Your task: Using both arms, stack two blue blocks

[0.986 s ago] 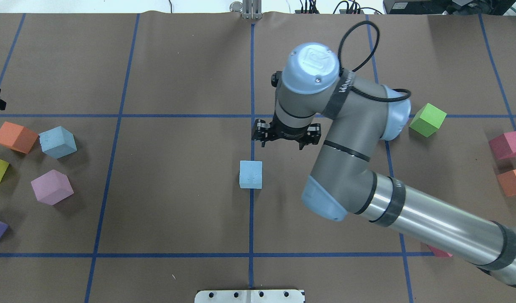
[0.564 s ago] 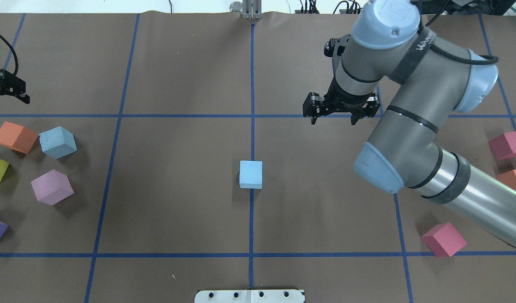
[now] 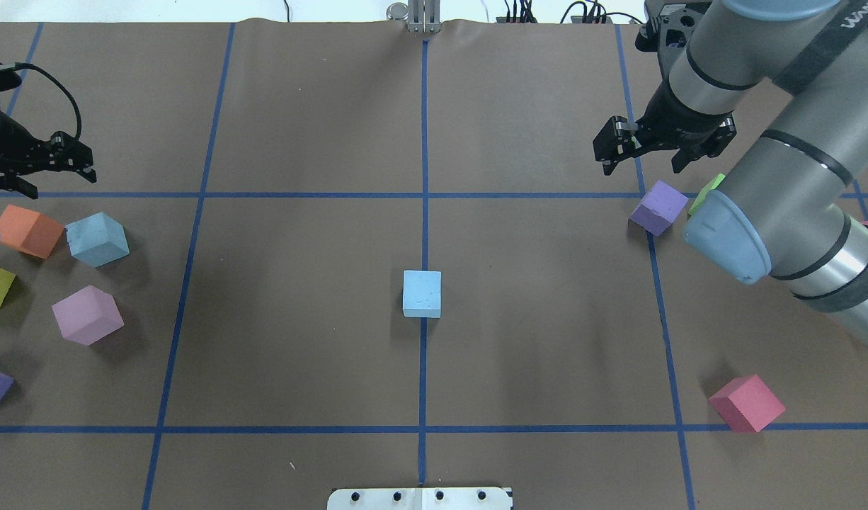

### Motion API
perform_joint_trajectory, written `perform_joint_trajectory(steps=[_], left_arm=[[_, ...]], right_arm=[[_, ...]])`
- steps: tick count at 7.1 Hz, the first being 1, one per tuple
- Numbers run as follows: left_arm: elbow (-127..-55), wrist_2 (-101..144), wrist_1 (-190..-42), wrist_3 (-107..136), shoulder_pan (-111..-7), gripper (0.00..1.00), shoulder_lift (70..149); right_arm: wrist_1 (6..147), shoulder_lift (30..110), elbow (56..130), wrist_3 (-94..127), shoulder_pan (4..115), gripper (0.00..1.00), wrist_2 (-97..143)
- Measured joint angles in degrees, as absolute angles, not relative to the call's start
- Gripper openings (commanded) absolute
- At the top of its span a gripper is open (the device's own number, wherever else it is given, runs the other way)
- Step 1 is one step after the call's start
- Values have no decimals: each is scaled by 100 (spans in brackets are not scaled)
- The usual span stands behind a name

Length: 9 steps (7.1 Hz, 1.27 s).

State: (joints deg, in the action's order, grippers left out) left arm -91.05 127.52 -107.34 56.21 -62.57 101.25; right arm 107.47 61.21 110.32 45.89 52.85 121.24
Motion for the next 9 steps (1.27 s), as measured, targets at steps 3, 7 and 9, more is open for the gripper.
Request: perform_joint_trajectory(steps=[3,7,9], left_arm=[[-9136,12646,-10742,5688,-6062,99,10088],[-9256,12639,-11092,5985,-5794,99,9758],[-9284,12620,-11151,6101,-5690,99,9693]], right_arm=[[10741,6223,11075,4466,5378,99,12180],[10740,6235,11084,4439,5393,99,12182],[10740,6232,11088,4439,5394,99,12182]])
